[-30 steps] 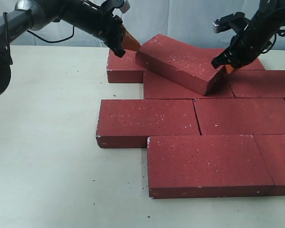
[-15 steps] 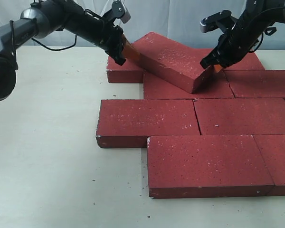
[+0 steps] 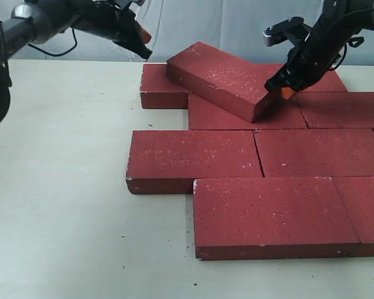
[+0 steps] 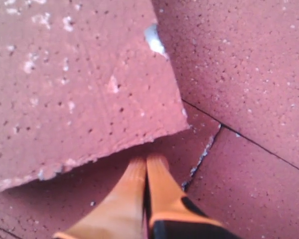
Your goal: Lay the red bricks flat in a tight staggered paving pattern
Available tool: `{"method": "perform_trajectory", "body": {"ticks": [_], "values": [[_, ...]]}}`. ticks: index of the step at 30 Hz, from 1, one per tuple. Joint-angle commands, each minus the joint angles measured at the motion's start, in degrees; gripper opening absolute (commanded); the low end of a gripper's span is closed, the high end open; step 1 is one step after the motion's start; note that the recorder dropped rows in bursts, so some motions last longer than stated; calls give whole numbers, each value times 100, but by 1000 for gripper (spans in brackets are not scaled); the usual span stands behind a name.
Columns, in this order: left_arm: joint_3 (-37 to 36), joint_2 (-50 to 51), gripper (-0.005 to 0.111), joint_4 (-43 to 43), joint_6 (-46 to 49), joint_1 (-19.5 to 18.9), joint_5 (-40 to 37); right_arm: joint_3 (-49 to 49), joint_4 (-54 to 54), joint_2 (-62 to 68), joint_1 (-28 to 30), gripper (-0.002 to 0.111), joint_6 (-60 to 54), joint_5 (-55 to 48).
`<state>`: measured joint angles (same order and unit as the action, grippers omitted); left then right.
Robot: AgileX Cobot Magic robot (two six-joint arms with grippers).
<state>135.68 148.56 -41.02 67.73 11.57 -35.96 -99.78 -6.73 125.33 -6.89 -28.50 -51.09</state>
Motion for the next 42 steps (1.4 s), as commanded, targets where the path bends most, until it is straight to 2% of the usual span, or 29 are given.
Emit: {"method": "perform_trajectory", "body": {"ticks": [1,6,16,21,25,30,36,42], "values": [[-8,171,0,-411,489,155,278,3,-89,-45,3,-1,-12,23],[-8,208,0,-850,1179,268,84,3,-181,-45,3,-1,-12,84],[-8,208,0,-861,1231,389,-69,3,-294,-45,3,-1,-37,144],[-8,208,0,-937,1183,389,384,3,-282,-45,3,-1,-37,164],[-8,208,0,-879,1351,389,-330,3,-282,-45,3,-1,-37,253],[6,189,0,-845,1351,364,-416,3,-302,-55,3,-1,-37,346],[29,-373,0,-820,1328,211,-995,3,-302,-501,-121,-1,-37,672],[29,-1039,0,-620,302,-176,-1963,-116,-288,-903,-561,-1,-37,791]]}}
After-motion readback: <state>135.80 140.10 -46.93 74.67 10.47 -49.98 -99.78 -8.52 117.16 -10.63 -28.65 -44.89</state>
